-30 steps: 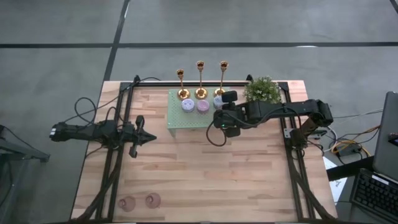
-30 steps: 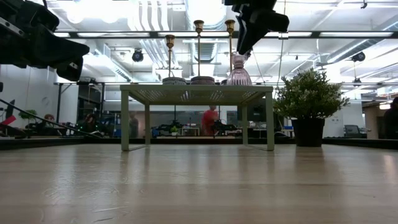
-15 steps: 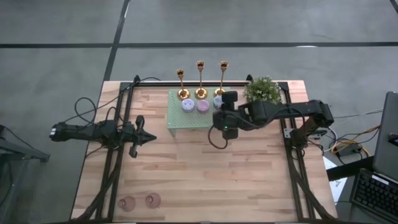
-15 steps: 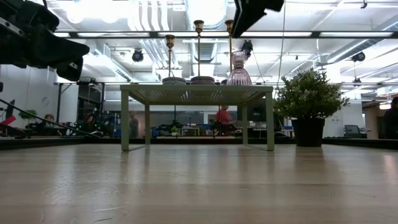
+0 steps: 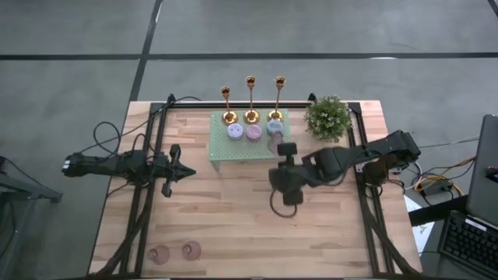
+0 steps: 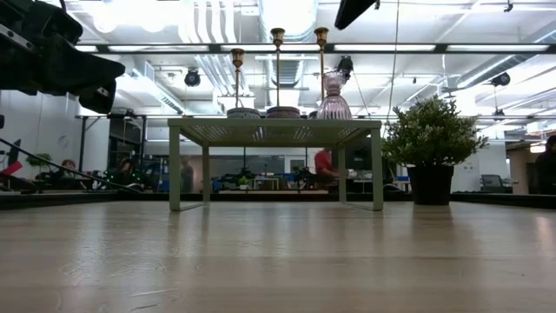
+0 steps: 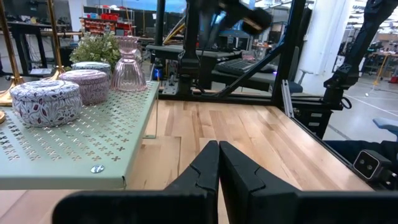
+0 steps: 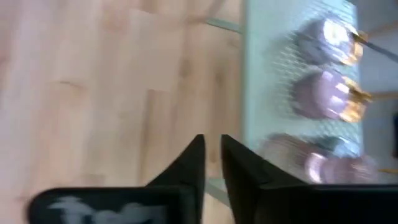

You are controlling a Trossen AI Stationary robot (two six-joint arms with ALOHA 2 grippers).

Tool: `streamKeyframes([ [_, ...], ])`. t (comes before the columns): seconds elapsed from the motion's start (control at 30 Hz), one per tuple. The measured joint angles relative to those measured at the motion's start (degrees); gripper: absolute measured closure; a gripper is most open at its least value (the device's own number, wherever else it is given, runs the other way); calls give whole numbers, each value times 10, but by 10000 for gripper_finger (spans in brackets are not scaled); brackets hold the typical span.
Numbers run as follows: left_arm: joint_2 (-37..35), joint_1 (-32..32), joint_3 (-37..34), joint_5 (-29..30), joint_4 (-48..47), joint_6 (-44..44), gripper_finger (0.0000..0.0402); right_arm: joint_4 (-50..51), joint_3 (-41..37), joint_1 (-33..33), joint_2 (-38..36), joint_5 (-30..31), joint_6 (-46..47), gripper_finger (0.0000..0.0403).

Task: Pick & Place candle stick holders
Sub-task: Put the right pink glass candle holder on the shelf

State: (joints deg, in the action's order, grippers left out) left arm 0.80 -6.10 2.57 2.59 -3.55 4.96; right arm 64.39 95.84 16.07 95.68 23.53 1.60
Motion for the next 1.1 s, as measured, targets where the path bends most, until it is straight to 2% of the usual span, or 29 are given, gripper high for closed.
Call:
streamKeyframes([
  [0.1,0,0,0,0,0,0,387,-18,-13,30,0,-3,3,388],
  [0.23,0,0,0,0,0,0,387,-69,-46,63,-5,-17,14,394],
  [0.47,0,0,0,0,0,0,387,-236,-152,110,-55,-61,-1,395],
  [0.57,1,0,0,0,-1,0,387,-292,-213,119,-103,-67,-1,395],
  [0.7,3,0,0,0,-3,0,387,-403,-313,119,-186,-117,2,395],
  [0.8,3,0,0,0,-3,0,387,-471,-387,120,-255,-131,-1,394],
  [0.9,3,0,0,0,-3,0,387,-498,-450,119,-324,-120,-3,394],
  [0.97,3,0,0,0,-3,0,387,-498,-485,117,-369,-91,-3,394],
  [1.1,3,0,0,0,-4,0,387,-506,-557,117,-452,-66,37,394],
])
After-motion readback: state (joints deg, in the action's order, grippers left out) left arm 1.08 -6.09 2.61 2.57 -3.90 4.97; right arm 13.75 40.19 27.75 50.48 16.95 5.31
